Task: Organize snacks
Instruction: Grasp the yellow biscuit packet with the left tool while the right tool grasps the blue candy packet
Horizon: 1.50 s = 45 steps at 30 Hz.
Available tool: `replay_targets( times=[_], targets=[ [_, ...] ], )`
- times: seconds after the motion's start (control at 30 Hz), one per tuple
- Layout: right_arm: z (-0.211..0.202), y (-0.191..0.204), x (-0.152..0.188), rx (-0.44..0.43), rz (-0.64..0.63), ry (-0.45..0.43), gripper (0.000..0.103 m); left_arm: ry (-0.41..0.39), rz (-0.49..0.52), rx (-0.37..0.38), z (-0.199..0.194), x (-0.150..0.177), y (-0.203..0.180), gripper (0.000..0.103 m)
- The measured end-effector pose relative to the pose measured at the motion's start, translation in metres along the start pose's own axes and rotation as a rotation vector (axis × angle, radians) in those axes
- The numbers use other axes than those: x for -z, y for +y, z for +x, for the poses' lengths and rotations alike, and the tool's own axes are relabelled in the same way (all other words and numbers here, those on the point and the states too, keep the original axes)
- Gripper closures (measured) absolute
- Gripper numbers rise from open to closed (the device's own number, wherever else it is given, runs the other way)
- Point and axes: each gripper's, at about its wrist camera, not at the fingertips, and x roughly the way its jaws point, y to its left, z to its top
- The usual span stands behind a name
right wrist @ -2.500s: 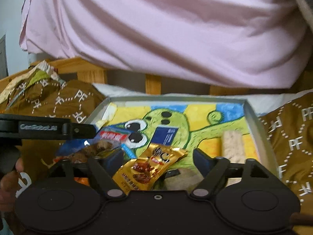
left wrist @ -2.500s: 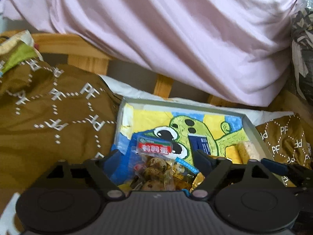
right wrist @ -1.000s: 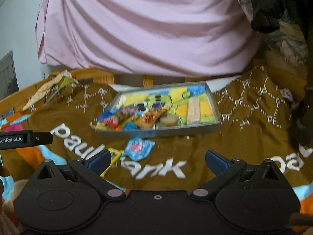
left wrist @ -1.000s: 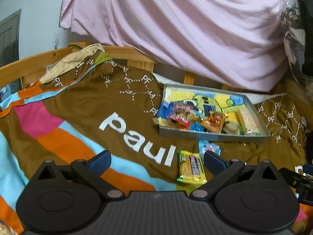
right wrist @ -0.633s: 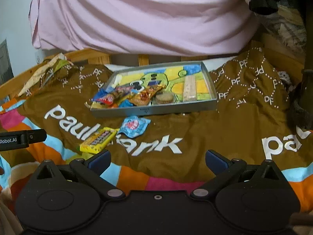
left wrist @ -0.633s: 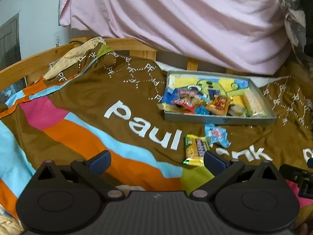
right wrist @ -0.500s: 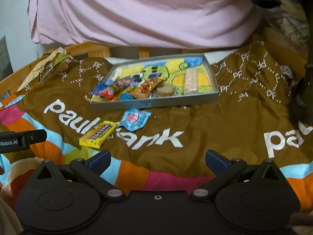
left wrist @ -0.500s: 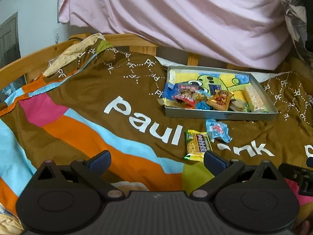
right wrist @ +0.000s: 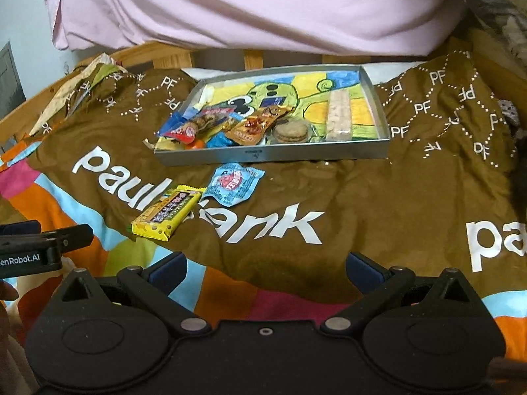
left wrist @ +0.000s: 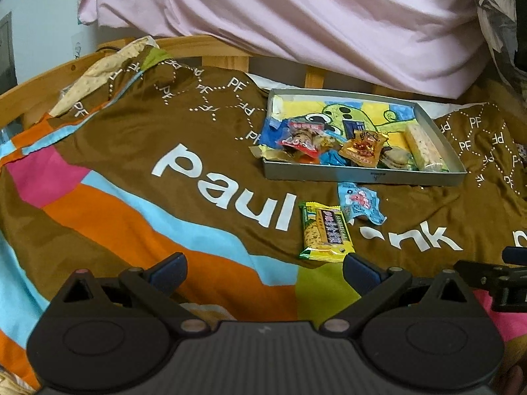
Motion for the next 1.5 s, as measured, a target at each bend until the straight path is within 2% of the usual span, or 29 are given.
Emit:
replay_targets(
  times=[0.23, 0.47, 0.7, 0.83, 0.93, 1.1, 1.23, 1.43, 1.5],
  targets=[
    [0.013, 0.003, -0.009, 0.020, -0.053, 0.010, 0.001, 0.033, -0.015, 0.036, 0.019, -0.008, 0.000, 0.000],
    [0.026, 0.000, -0.022, 0.022, -0.097, 0.011, 0.001, 0.063, 0.043, 0.078, 0.040, -0.015, -0.011, 0.000],
    [0.047, -0.022, -0.055, -0.042, -0.055, 0.004, 0.001, 0.098, 0.081, 0.134, 0.059, -0.016, -0.020, 0.000],
    [0.075, -0.032, -0.071, -0.129, 0.018, 0.016, 0.001, 0.109, 0.127, 0.158, 0.070, -0.017, -0.029, 0.000],
    [0.096, -0.031, -0.078, -0.186, 0.056, 0.036, 0.001, 0.102, 0.162, 0.164, 0.078, -0.020, -0.035, 0.001],
    [0.127, -0.019, -0.087, -0.226, 0.070, 0.065, 0.001, 0.109, 0.183, 0.158, 0.092, -0.023, -0.039, 0.001],
    [0.146, -0.008, -0.092, -0.241, 0.055, 0.084, 0.001, 0.126, 0.167, 0.179, 0.099, -0.025, -0.035, 0.007],
    [0.171, 0.005, -0.090, -0.236, 0.042, 0.139, 0.008, 0.130, 0.184, 0.214, 0.103, -0.023, -0.036, 0.026],
    [0.176, 0.008, -0.089, -0.232, 0.033, 0.145, 0.011, 0.127, 0.188, 0.228, 0.103, -0.023, -0.037, 0.035]
  ],
)
